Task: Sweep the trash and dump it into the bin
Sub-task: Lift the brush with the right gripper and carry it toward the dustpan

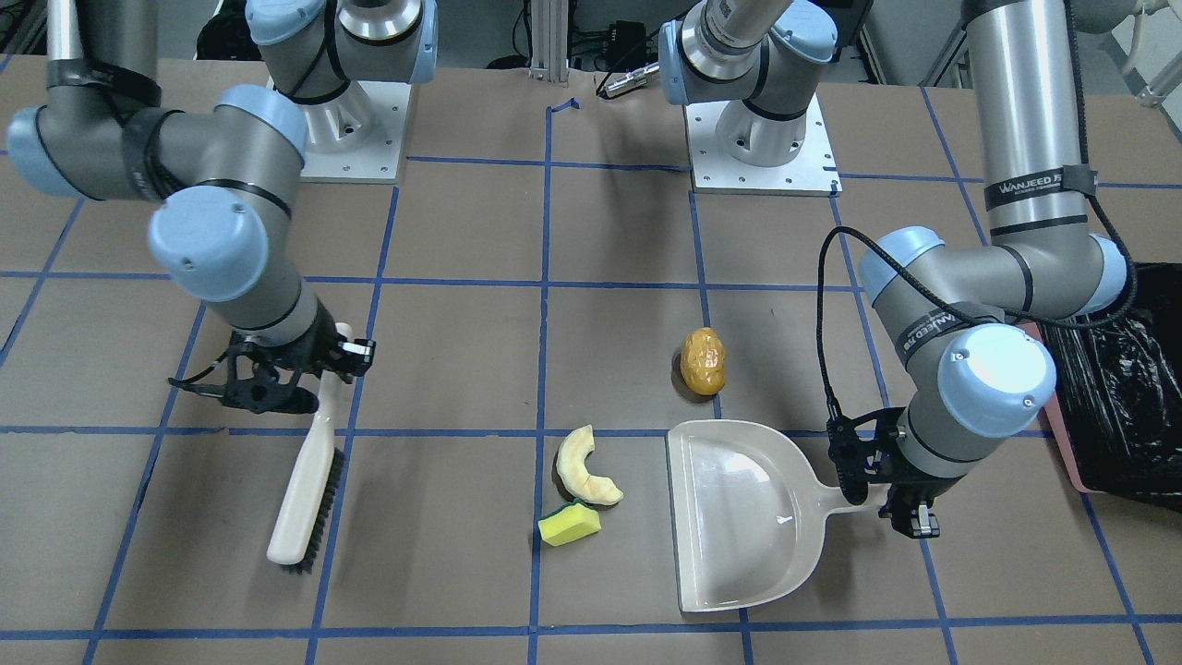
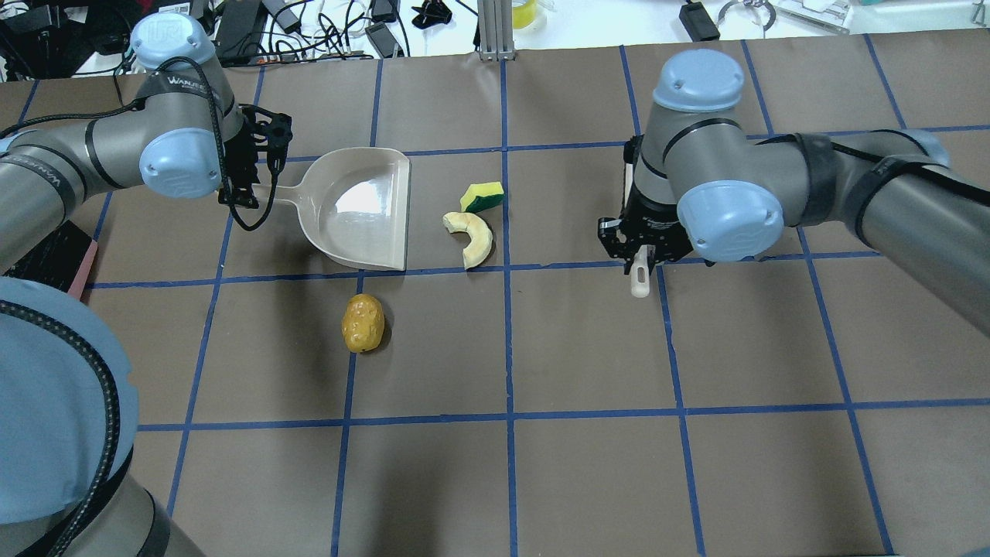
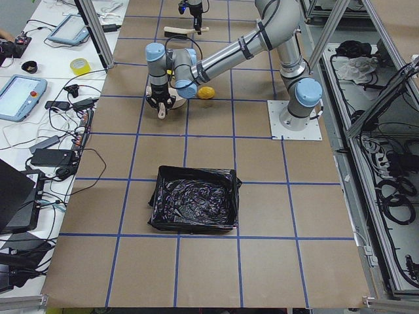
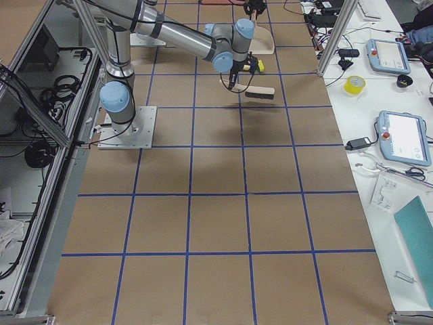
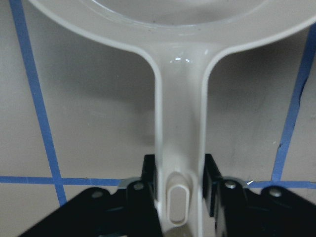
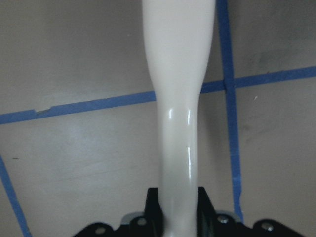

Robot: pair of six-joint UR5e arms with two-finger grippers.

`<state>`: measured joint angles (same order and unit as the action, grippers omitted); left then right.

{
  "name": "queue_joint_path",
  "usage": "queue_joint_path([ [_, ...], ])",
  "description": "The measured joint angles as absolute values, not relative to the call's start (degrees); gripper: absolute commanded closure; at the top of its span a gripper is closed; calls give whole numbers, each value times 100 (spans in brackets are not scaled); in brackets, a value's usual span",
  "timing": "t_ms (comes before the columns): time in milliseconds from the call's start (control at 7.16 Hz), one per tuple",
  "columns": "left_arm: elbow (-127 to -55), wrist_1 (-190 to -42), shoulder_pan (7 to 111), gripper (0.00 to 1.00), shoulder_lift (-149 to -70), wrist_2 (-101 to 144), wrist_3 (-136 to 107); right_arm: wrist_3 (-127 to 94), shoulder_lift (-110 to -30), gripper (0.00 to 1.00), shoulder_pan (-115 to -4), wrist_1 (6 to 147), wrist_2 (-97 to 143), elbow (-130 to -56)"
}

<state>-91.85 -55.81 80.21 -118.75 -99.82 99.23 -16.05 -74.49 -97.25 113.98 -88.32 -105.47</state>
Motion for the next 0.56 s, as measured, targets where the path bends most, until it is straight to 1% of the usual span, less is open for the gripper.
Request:
queue_joint_path([
  [279,-9178,-5587,8024,100,-11880,-9984,9909,-2092,-7364,100,-10168,11454,-8786,-10504],
  [559,-9175,-5590,8024,100,-11882,-9986,9892,-2337,-7146,100,-10460,11474,-8782,-10263],
])
